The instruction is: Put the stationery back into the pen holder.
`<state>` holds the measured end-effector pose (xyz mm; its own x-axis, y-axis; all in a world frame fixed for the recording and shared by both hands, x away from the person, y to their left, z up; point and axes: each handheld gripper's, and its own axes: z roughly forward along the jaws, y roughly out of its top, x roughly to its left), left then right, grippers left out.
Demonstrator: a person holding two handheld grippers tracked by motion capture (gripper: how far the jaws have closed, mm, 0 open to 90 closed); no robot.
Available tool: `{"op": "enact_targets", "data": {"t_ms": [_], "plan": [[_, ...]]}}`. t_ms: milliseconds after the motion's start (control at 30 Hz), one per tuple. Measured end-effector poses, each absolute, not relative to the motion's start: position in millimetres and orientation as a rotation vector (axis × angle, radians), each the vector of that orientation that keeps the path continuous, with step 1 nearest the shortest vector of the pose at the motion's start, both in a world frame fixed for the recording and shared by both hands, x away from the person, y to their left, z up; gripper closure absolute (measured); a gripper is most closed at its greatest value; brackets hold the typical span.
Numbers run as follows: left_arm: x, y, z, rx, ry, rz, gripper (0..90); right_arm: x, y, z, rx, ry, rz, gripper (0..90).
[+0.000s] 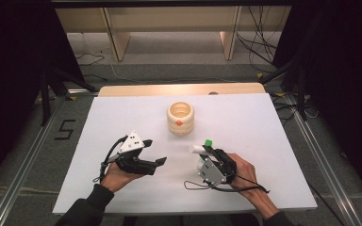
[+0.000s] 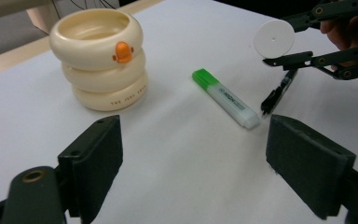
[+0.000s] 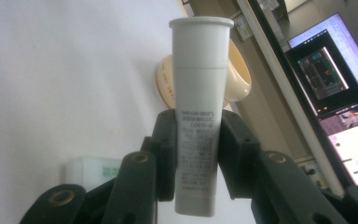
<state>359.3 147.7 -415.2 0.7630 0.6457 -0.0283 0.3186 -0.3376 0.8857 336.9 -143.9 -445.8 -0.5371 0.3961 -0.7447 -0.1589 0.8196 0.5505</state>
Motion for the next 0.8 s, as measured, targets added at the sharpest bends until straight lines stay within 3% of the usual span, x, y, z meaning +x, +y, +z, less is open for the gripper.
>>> {"op": "enact_targets", "data": {"t_ms": [800], "plan": [[344.3,166.0,-418.2,1.882,0.749,0.437,18.0,383.5,-151.6,-411.5,0.653,2.191,1.236,69.7]]}}
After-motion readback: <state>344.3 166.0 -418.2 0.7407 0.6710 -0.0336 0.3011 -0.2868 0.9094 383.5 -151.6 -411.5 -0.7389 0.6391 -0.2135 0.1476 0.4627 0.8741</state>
